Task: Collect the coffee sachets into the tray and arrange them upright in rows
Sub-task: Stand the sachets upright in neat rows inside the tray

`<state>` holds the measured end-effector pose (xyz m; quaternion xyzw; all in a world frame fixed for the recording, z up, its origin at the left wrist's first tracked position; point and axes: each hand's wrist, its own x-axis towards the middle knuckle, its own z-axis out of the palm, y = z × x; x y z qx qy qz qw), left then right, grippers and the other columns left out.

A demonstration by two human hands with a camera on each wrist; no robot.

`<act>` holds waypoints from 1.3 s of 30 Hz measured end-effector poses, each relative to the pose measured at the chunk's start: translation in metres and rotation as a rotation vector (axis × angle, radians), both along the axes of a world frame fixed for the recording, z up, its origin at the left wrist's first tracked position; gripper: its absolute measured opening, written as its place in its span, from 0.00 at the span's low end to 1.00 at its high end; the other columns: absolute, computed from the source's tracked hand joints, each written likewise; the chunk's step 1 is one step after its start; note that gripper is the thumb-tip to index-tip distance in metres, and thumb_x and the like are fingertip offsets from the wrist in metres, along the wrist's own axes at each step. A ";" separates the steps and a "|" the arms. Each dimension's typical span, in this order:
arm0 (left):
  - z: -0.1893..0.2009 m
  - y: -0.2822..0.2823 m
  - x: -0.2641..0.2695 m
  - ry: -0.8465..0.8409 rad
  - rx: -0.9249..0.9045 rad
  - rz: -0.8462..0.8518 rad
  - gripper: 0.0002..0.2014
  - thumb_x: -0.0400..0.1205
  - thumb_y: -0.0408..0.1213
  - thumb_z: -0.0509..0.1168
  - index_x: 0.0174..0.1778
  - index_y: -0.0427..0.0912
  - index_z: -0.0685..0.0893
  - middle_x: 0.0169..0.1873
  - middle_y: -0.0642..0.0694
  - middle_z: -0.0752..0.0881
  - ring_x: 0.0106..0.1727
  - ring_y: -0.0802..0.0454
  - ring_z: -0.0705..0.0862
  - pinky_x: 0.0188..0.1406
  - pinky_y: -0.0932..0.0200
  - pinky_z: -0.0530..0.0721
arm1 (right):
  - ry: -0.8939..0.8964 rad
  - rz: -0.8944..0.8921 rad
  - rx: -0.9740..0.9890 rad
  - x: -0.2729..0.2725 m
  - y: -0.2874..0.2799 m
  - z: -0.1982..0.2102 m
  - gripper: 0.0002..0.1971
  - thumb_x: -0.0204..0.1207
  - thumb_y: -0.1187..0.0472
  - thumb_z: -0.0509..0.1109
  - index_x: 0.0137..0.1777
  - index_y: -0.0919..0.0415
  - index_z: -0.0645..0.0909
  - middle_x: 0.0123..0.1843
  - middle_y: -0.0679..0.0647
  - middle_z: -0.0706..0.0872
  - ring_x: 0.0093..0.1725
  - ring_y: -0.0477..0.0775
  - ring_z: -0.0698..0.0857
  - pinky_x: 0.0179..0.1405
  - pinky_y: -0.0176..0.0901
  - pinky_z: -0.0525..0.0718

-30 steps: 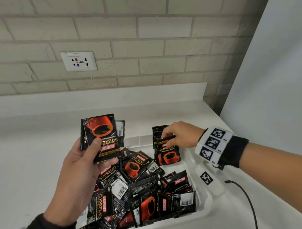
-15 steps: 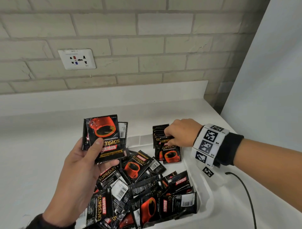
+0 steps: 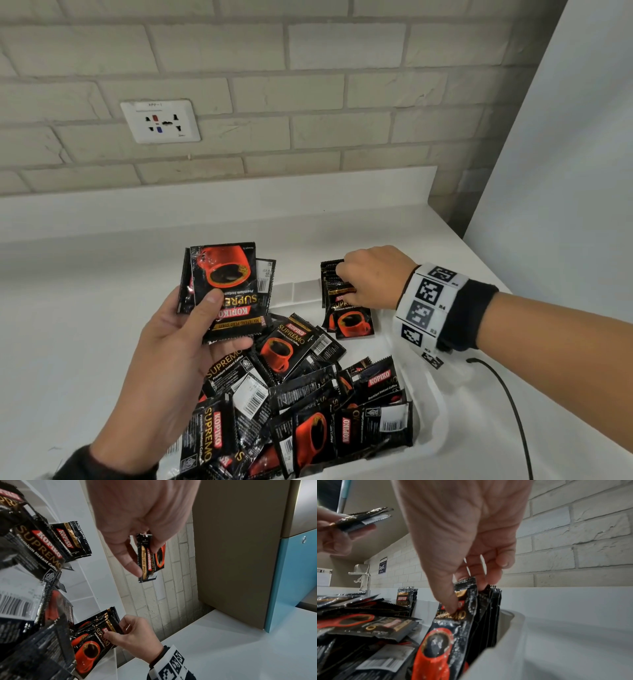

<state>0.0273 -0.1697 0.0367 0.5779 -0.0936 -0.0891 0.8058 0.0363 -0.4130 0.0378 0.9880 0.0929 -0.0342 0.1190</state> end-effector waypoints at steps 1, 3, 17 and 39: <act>-0.001 0.000 0.001 0.001 -0.002 -0.003 0.10 0.74 0.36 0.61 0.49 0.42 0.83 0.36 0.48 0.91 0.33 0.53 0.89 0.23 0.63 0.86 | 0.000 0.012 -0.021 0.000 0.000 0.000 0.15 0.78 0.49 0.63 0.52 0.62 0.78 0.48 0.53 0.79 0.43 0.55 0.79 0.26 0.40 0.63; -0.002 0.001 0.001 0.009 -0.002 -0.006 0.09 0.77 0.34 0.60 0.49 0.41 0.83 0.36 0.47 0.91 0.33 0.53 0.89 0.23 0.63 0.86 | -0.010 0.040 -0.064 -0.002 0.001 0.000 0.15 0.77 0.49 0.63 0.50 0.61 0.77 0.46 0.53 0.79 0.39 0.54 0.76 0.26 0.40 0.61; -0.003 -0.001 -0.003 0.022 0.050 -0.065 0.44 0.38 0.60 0.84 0.48 0.42 0.87 0.39 0.42 0.91 0.34 0.49 0.90 0.22 0.62 0.86 | -0.140 -0.008 -0.027 -0.014 -0.001 0.009 0.24 0.74 0.40 0.63 0.61 0.56 0.72 0.50 0.50 0.82 0.49 0.54 0.82 0.45 0.45 0.72; 0.001 -0.032 -0.020 0.057 -0.011 -0.090 0.33 0.39 0.58 0.84 0.38 0.49 0.90 0.36 0.42 0.91 0.29 0.53 0.87 0.17 0.68 0.80 | 0.346 -0.377 1.734 -0.074 0.047 0.019 0.07 0.72 0.64 0.72 0.38 0.59 0.76 0.37 0.52 0.87 0.33 0.48 0.86 0.27 0.34 0.81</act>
